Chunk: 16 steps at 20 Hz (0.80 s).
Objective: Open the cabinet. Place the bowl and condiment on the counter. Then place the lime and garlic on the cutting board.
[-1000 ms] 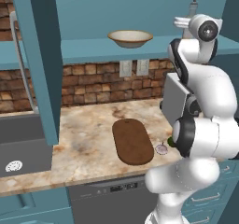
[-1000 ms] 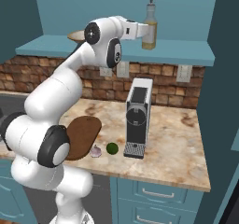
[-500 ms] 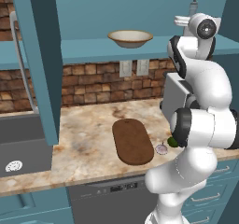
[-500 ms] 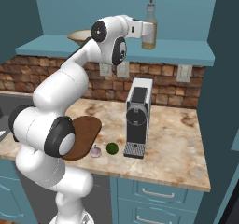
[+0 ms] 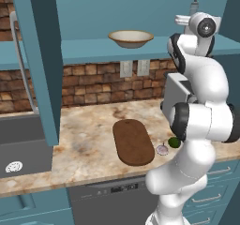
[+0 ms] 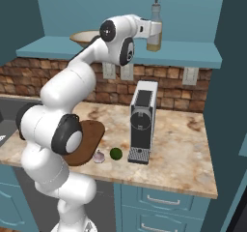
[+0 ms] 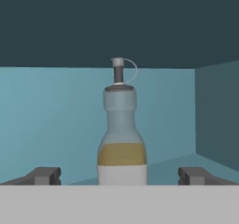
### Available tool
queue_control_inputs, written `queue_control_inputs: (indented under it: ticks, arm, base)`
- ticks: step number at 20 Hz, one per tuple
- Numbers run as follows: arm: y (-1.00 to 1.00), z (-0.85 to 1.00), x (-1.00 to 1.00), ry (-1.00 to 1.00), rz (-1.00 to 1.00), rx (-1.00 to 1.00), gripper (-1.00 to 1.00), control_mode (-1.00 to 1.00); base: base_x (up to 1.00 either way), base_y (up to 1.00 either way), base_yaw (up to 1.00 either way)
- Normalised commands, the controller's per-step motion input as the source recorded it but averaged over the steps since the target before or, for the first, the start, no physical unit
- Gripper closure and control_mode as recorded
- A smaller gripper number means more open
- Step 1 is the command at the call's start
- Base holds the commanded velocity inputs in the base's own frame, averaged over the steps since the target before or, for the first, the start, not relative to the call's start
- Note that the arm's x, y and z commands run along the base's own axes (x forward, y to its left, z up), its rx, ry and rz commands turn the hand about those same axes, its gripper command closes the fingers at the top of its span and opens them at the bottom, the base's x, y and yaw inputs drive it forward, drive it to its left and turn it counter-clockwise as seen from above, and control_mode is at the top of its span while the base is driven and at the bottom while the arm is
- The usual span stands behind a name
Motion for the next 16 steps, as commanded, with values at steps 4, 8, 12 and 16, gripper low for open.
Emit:
queue_control_inputs:
  ticks: [4, 8, 12, 16]
  arm:
    - [-0.03, 0.0, 0.16, 0.0, 0.0, 0.0, -1.0, -1.0]
    - [-0.04, 0.0, 0.18, 0.0, 0.0, 0.0, -1.0, -1.0]
    - [-0.08, 0.0, 0.21, 0.0, 0.0, 0.0, -1.0, -1.0]
    - [-0.14, 0.0, 0.15, 0.0, 0.0, 0.0, -1.0, -1.0]
  base:
    - [0.0, 0.0, 0.0]
    - [0.0, 0.0, 0.0]
    - [0.0, 0.0, 0.0]
    - [0.0, 0.0, 0.0]
